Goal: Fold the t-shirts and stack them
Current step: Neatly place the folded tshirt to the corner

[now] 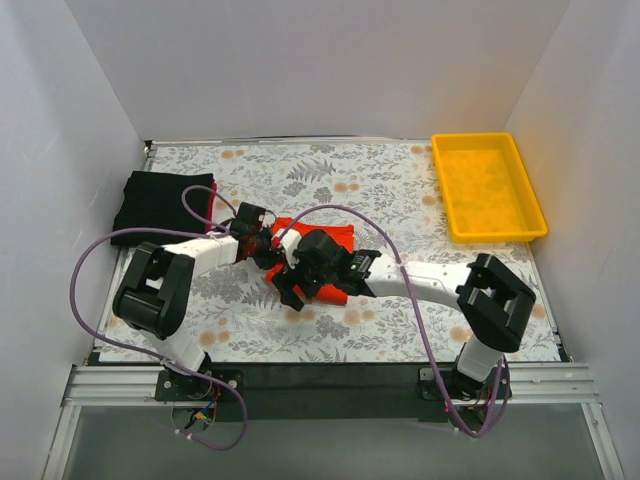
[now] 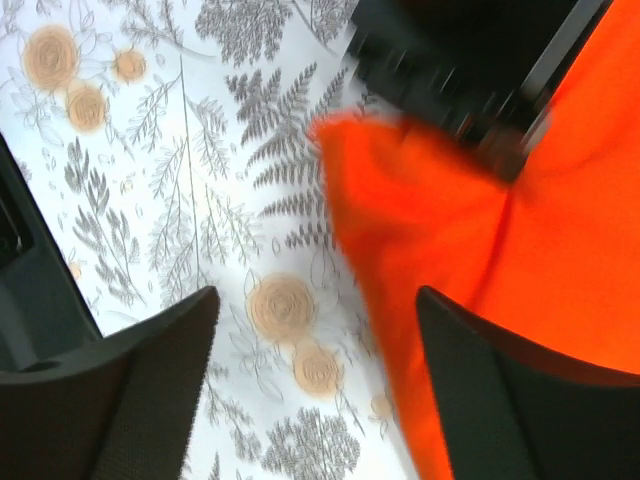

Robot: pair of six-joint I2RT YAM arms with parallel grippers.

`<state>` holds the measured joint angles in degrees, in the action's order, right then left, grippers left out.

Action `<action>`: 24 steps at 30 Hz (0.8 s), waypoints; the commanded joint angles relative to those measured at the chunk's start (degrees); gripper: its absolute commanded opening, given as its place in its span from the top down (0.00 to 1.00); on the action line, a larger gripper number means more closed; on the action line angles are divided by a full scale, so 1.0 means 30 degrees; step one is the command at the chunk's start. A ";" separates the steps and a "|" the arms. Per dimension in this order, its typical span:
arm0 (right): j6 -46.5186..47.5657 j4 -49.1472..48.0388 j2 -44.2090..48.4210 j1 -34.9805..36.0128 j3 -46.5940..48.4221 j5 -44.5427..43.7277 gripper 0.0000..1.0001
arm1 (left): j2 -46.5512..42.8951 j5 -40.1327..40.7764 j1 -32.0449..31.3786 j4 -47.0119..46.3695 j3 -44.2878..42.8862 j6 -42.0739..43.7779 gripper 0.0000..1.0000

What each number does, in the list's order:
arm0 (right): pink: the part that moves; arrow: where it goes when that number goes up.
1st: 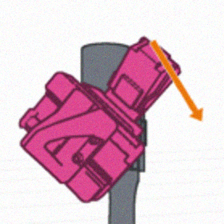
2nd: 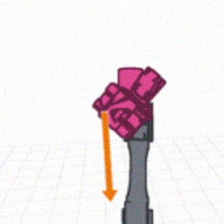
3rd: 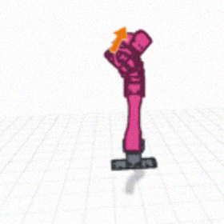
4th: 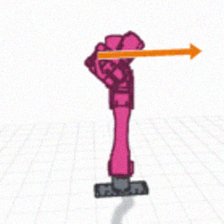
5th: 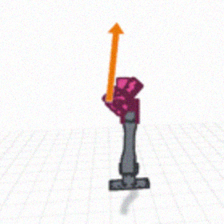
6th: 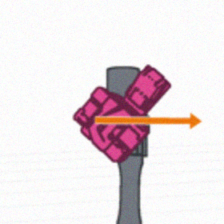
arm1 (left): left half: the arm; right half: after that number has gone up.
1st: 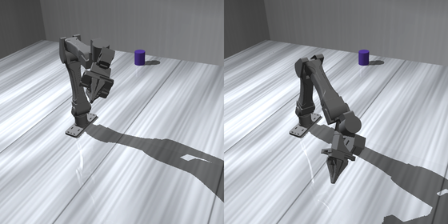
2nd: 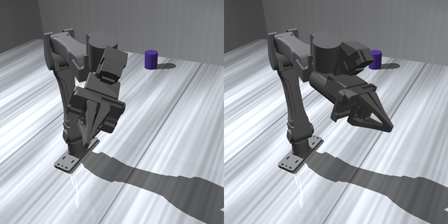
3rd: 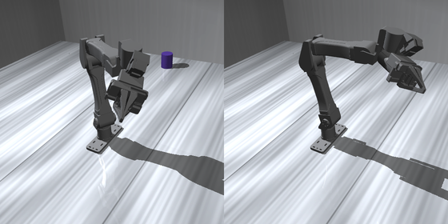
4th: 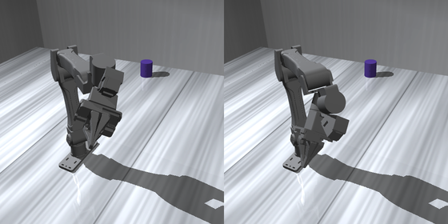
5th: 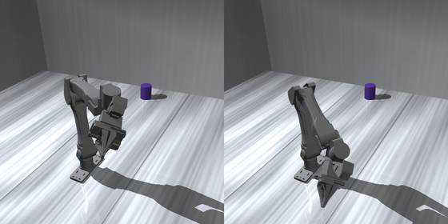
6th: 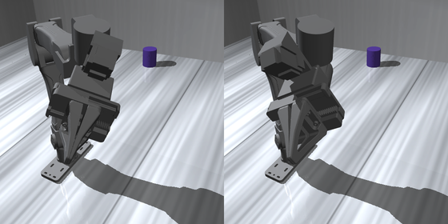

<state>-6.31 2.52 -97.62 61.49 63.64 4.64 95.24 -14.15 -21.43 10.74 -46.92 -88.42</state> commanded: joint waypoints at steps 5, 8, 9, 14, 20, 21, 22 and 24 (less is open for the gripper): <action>-0.0124 0.2581 0.4701 -0.0166 -0.1668 -0.1459 0.17 | 0.0917 0.8870 0.0200 0.6169 -0.6210 0.8192 1.00; -0.0621 0.4048 0.6842 -0.0195 -0.3103 -0.2279 0.16 | 0.1766 1.1743 0.0549 0.7491 -0.8992 1.0654 1.00; -0.0797 0.4341 0.7370 -0.0166 -0.3455 -0.2513 0.16 | 0.2029 1.2851 0.0668 0.7928 -1.0218 1.1332 1.00; -0.1763 0.5835 1.0357 -0.0312 -0.5215 -0.4183 0.17 | 0.3171 1.3743 0.1897 0.7640 -1.2425 1.4353 1.00; -0.2117 0.6921 1.1067 -0.0780 -0.4807 -0.4888 0.17 | 0.3119 1.3859 0.2749 0.5830 -1.3046 1.8861 1.00; -0.2146 0.6980 1.1067 -0.0868 -0.4719 -0.4801 0.16 | 0.3058 1.3829 0.2749 0.4837 -1.3014 1.9623 1.00; -0.2175 0.7010 1.1009 -0.0927 -0.4631 -0.4742 0.16 | 0.3028 1.3713 0.2778 0.4479 -1.3014 2.0732 1.00; -0.2146 0.7127 1.0746 -0.1015 -0.4338 -0.4625 0.16 | 0.3319 1.3273 0.2807 0.3774 -1.3509 2.1677 1.00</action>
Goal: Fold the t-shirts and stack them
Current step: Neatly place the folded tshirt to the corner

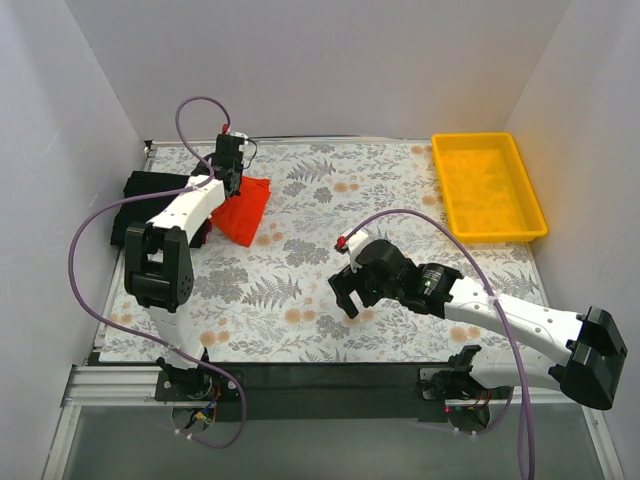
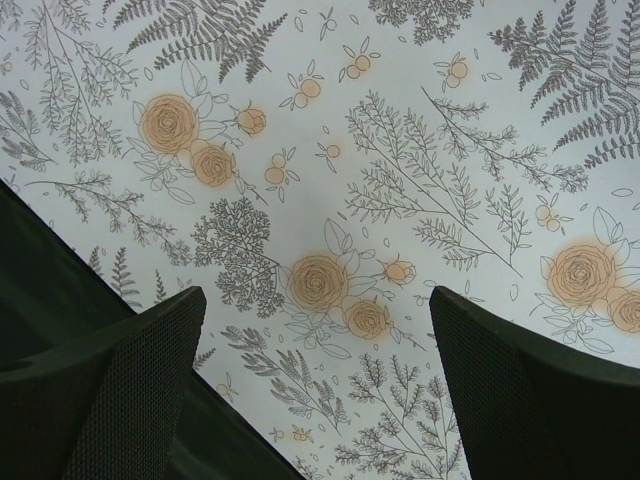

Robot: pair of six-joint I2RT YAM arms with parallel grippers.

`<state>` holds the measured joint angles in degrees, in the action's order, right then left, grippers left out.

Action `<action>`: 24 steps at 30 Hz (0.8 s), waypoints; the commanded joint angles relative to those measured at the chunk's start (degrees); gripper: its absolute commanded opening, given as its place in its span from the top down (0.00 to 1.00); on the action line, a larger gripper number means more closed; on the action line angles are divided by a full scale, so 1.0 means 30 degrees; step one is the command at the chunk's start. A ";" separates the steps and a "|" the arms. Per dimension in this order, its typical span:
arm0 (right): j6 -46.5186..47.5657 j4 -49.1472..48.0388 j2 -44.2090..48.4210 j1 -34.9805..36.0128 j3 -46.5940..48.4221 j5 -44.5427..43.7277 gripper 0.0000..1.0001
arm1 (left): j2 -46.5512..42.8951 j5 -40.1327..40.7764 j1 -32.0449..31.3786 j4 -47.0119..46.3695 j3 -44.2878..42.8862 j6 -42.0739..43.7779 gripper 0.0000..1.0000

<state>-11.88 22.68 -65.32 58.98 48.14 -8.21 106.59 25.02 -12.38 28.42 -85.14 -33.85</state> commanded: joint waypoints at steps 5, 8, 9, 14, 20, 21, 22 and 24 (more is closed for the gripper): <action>0.0033 0.0819 -0.0872 -0.0266 0.1647 -0.0224 0.16 | 0.0886 0.1006 -0.0063 -0.1946 -0.2438 0.5535 1.00; 0.0209 0.1171 -0.1108 -0.0324 0.2088 -0.0282 0.16 | 0.0946 0.1592 0.0551 -0.1597 -0.2847 0.6008 1.00; 0.0239 0.1288 -0.1108 -0.0324 0.2175 -0.0311 0.16 | 0.0946 0.1564 0.1017 -0.1188 -0.3284 0.5979 1.00; 0.0298 0.1844 -0.1108 -0.0500 0.2497 -0.0369 0.17 | 0.0800 0.1475 0.2133 -0.0511 -0.3816 0.6242 1.00; 0.0473 0.2255 -0.1399 -0.0676 0.3200 -0.0370 0.16 | 0.0303 0.1273 0.3481 -0.0657 -0.3728 0.6477 1.00; 0.0502 0.2343 -0.1488 -0.0676 0.3288 -0.0341 0.16 | 0.0215 0.1271 0.3744 -0.0860 -0.3641 0.6535 1.00; 0.0532 0.2372 -0.1605 -0.0647 0.3347 -0.0311 0.16 | 0.0214 0.1329 0.3833 -0.0949 -0.3582 0.6594 1.00; 0.0561 0.2489 -0.1752 -0.0676 0.3581 -0.0253 0.16 | -0.0019 0.1506 0.4068 -0.1123 -0.3261 0.6682 1.00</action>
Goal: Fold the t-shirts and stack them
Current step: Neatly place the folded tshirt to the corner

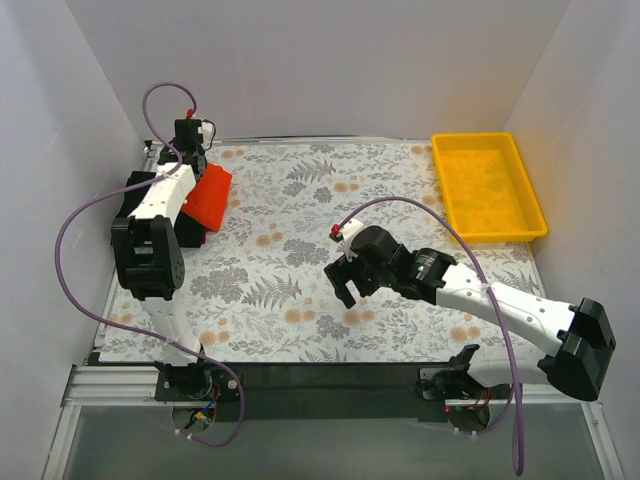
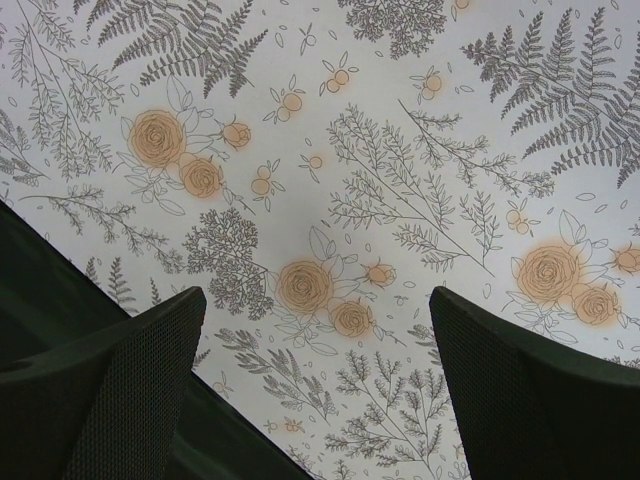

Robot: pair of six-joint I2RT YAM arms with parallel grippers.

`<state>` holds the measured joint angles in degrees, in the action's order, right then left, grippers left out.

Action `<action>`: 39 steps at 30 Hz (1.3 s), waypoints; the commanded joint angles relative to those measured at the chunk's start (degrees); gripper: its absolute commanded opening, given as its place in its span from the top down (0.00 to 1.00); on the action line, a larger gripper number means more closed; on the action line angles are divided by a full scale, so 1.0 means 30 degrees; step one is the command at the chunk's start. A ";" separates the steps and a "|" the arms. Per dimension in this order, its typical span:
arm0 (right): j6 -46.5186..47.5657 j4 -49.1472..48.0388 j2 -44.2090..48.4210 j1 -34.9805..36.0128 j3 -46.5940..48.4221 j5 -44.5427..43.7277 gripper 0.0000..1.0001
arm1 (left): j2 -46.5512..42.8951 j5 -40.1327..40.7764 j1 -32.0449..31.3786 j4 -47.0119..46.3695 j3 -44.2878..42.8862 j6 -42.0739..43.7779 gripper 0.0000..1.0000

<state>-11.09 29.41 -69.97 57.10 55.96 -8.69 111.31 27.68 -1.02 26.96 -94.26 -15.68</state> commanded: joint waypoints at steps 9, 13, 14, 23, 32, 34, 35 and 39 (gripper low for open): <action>0.0328 0.0714 -0.0552 -0.0079 0.1325 -0.0004 0.17 | -0.1127 0.1727 0.1861 -0.2130 0.0308 0.1712 0.99; 0.0475 0.1241 -0.0961 -0.0166 0.1910 -0.0092 0.17 | -0.0570 0.1877 0.2564 -0.2306 0.0072 0.1741 0.90; 0.0504 0.1358 -0.1107 -0.0196 0.1999 -0.0063 0.17 | -0.0395 0.1905 0.2826 -0.2423 0.0014 0.1770 0.89; 0.0387 0.1593 -0.2075 -0.0196 0.2878 0.0376 0.17 | 0.0836 0.1434 0.3444 -0.2979 0.0333 0.1537 0.82; 0.0241 0.1769 -0.1842 -0.0196 0.2703 0.0406 0.17 | 0.2799 0.3692 0.4673 -0.2690 -0.0629 -0.1332 0.22; 0.0211 0.1798 -0.1783 -0.0196 0.2586 0.0377 0.17 | 0.2684 0.3867 0.4762 -0.2542 -0.1184 -0.2298 0.19; 0.0211 0.1770 -0.1724 -0.0225 0.2556 0.0348 0.17 | 0.2422 0.3897 0.4792 -0.2339 -0.1333 -0.2621 0.18; 0.0182 0.1711 -0.1607 -0.0225 0.2585 0.0172 0.17 | 0.1194 0.2260 0.4763 -0.1079 -0.2183 -0.5050 0.18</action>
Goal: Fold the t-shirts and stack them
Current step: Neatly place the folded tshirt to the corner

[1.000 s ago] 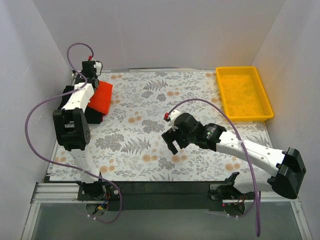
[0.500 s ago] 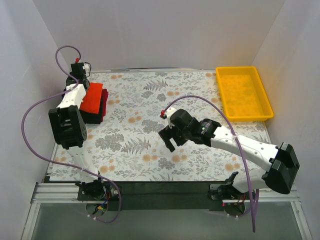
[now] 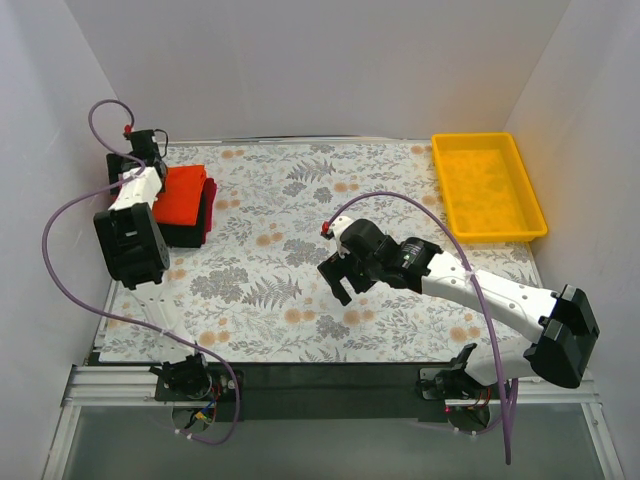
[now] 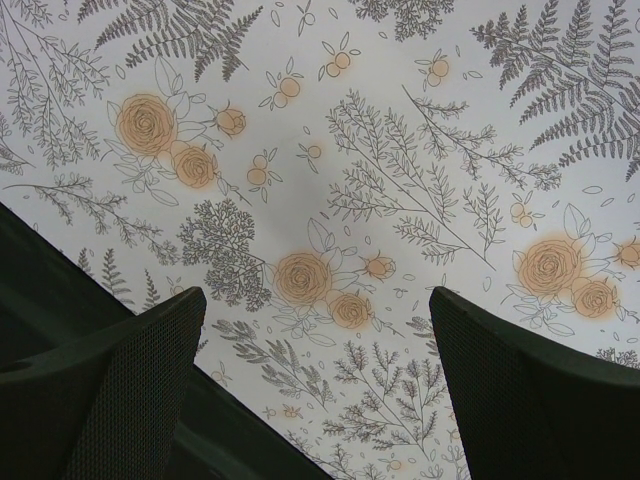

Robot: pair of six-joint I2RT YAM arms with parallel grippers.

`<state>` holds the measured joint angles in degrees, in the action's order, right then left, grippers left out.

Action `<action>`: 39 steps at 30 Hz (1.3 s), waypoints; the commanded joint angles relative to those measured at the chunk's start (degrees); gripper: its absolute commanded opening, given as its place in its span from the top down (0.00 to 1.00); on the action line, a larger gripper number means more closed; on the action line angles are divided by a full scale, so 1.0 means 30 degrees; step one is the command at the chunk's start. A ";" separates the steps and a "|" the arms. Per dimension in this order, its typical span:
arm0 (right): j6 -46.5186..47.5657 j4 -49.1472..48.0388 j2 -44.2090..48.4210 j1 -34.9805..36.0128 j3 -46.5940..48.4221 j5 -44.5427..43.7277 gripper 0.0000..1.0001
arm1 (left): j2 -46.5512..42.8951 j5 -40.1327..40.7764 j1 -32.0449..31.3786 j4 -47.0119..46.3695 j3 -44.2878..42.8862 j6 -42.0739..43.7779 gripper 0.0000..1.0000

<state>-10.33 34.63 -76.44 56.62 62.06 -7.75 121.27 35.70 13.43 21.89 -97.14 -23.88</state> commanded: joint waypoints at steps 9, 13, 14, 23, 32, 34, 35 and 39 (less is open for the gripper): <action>0.0103 -0.0089 0.1456 -0.0065 0.0260 -0.0960 0.17 | -0.6049 -0.3285 0.0005 0.3131 -0.0672 -0.9609 0.17; 0.0015 -0.0410 0.2013 -0.0094 -0.0178 -0.1021 0.17 | -0.8862 -0.5070 0.0733 0.2550 0.3457 -1.4442 0.19; 0.0015 -0.0527 0.2189 -0.0094 -0.0325 -0.0992 0.17 | -0.9220 -0.5655 0.1028 0.2228 0.5176 -1.5729 0.20; 0.0073 -0.0909 0.3918 -0.0270 -0.1878 -0.1020 0.17 | -0.9753 -1.0729 0.4077 -0.1055 0.9909 -2.0252 0.32; -0.0219 -0.0910 0.4886 -0.0651 -0.2553 -0.1109 0.16 | -0.8228 -1.0817 0.4195 -0.1846 0.9706 -2.1249 0.42; -0.0219 -0.0910 0.4886 -0.0680 -0.2553 -0.1079 0.16 | -0.7994 -1.0846 0.4195 -0.2226 0.9793 -2.1424 0.44; -0.0220 -0.0909 0.4857 -0.0709 -0.2553 -0.1021 0.16 | -0.7906 -1.0962 0.4195 -0.2315 0.9822 -2.1570 0.46; -0.0161 -0.0910 0.4681 -0.0768 -0.2436 -0.1050 0.16 | -0.7525 -1.1227 0.4195 -0.2374 1.0056 -2.1835 0.56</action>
<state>-10.48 33.23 -62.72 54.63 54.50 -10.37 98.54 2.85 25.91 16.12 -66.89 -87.88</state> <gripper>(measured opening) 0.835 0.454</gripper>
